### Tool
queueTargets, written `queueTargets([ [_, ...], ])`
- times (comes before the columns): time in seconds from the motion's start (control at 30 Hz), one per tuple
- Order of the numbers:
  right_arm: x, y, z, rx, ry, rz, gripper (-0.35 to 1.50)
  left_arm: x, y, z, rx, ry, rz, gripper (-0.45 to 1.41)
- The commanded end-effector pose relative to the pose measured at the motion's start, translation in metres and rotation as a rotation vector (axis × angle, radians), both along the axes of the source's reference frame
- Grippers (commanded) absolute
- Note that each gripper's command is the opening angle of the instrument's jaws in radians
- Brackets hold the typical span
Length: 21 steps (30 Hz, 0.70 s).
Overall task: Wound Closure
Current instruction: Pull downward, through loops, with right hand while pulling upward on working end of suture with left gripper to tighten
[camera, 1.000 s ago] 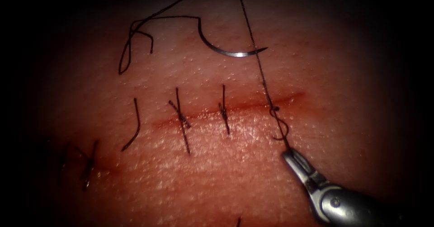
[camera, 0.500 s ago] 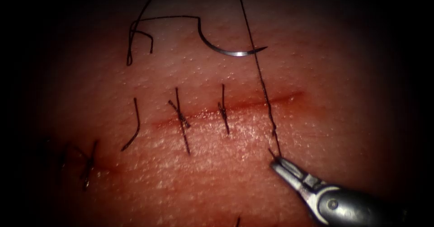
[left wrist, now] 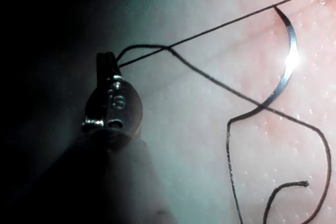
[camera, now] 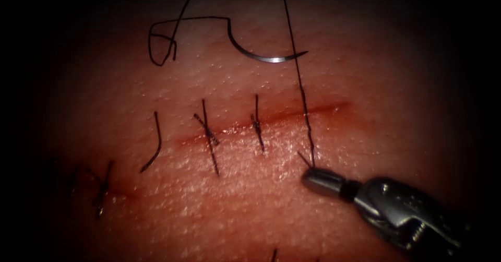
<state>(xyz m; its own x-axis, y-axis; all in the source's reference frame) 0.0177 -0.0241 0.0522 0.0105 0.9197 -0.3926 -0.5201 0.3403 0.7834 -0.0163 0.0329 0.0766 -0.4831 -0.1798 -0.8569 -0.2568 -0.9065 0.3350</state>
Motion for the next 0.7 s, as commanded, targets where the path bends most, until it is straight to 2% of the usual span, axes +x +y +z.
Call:
queueTargets([
  [0.03,0.0004,0.0006,0.0009,0.023,-0.004,-0.004,-0.35,-0.0004,0.0008,0.0007,-0.011,0.004,-0.001,-0.45],
  [0.27,-0.0007,-0.0004,0.0012,0.155,-0.029,-0.014,-0.35,0.0001,0.0003,0.0035,-0.043,0.022,0.007,-0.45],
  [0.37,-0.0008,-0.0012,0.0009,0.187,-0.028,-0.058,-0.35,0.0005,0.0005,0.0040,-0.042,0.020,-0.007,-0.45],
  [0.4,-0.0010,-0.0022,0.0003,0.205,-0.019,-0.112,-0.35,0.0007,0.0006,0.0043,-0.048,0.025,-0.019,-0.45],
  [0.5,-0.0011,-0.0033,-0.0005,0.254,0.002,-0.149,-0.35,0.0009,0.0005,0.0045,-0.052,0.028,-0.020,-0.45],
  [0.7,-0.0001,-0.0050,-0.0027,0.353,0.040,-0.173,-0.35,0.0010,0.0004,0.0044,-0.046,0.018,-0.033,-0.45],
])
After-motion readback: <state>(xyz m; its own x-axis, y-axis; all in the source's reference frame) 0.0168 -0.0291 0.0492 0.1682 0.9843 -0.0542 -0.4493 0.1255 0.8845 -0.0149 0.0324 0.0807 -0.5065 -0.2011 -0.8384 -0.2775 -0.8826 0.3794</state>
